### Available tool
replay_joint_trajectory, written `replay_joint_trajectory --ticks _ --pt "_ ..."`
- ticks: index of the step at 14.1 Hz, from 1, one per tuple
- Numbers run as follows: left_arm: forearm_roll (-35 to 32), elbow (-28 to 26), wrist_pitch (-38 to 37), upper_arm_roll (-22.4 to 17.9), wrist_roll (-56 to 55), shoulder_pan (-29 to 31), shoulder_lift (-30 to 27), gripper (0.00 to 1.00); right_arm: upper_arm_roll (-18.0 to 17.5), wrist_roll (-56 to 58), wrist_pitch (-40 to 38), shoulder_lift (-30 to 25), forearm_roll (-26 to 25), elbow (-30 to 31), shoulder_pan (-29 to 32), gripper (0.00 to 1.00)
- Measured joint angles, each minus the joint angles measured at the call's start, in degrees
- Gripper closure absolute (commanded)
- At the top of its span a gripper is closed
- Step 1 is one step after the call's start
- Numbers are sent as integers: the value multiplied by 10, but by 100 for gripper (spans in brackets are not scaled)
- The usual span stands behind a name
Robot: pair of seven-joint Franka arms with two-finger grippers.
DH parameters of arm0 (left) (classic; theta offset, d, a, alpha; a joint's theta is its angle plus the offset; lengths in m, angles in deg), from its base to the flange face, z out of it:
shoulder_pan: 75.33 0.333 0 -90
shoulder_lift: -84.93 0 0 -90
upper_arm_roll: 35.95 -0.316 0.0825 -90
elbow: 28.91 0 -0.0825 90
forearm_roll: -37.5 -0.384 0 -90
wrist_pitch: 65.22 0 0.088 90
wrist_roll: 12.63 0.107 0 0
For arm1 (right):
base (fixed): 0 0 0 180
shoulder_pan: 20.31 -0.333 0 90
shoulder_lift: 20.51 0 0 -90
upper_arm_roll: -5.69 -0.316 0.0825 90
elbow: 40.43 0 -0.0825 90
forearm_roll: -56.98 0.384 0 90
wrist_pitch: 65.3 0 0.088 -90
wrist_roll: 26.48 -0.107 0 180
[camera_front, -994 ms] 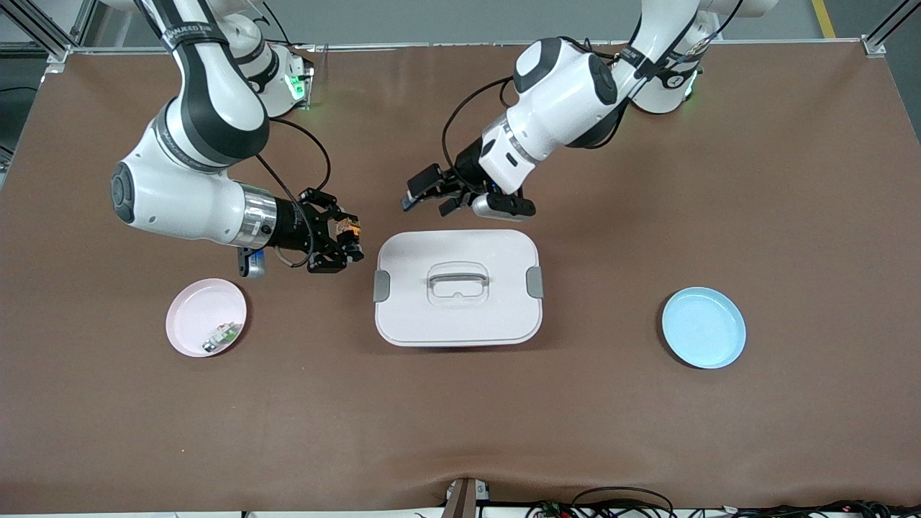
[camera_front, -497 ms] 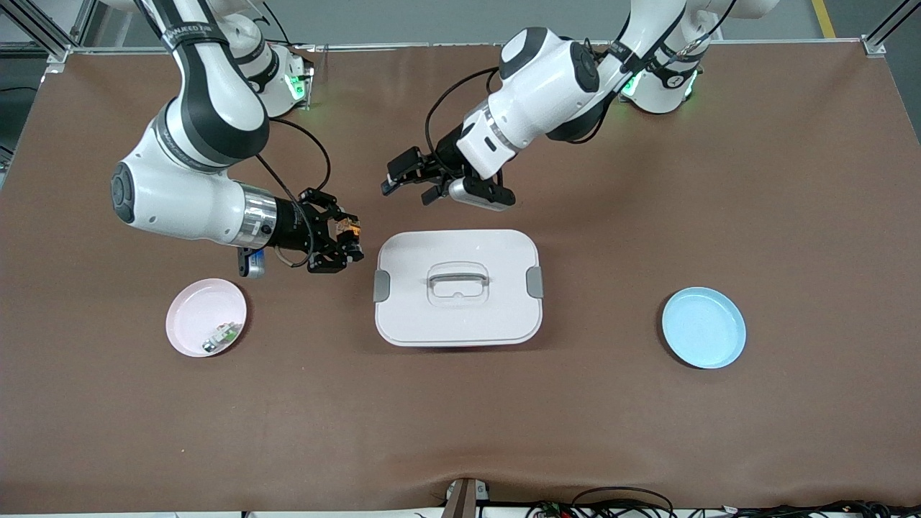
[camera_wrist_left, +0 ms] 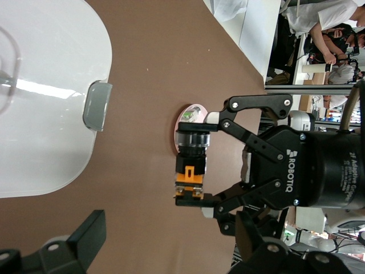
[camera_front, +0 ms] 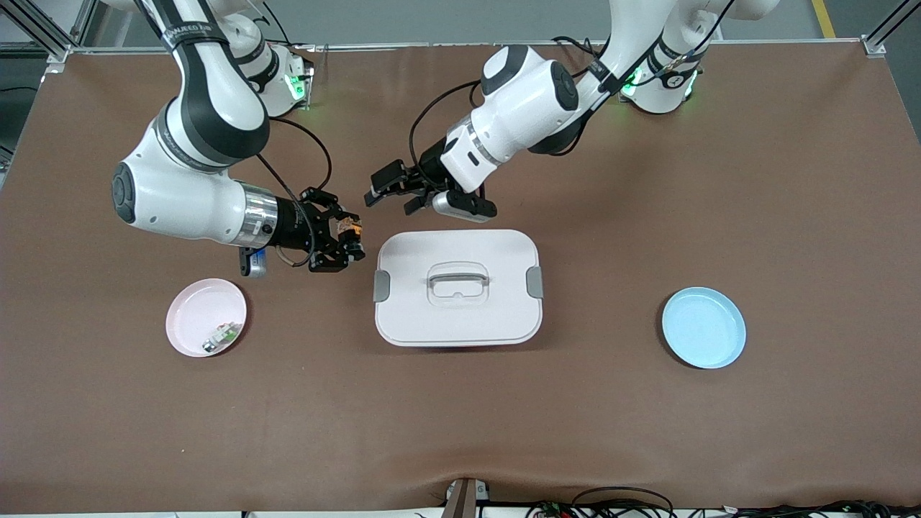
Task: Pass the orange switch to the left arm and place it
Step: 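Carry the switch above the box while the left gripper approaches it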
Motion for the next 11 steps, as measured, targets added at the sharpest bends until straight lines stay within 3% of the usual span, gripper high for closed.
replay_joint_trajectory --ticks 4,8,11 --pt "0 39 6 -10 0 -17 38 0 0 -3 -1 -1 17 0 -11 100" --pt "-4 53 24 -49 1 -55 67 0 -1 -26 -1 -7 21 0 -31 100" --pt "-5 57 26 -57 1 -66 73 0 -1 -29 -1 -8 21 0 -37 100"
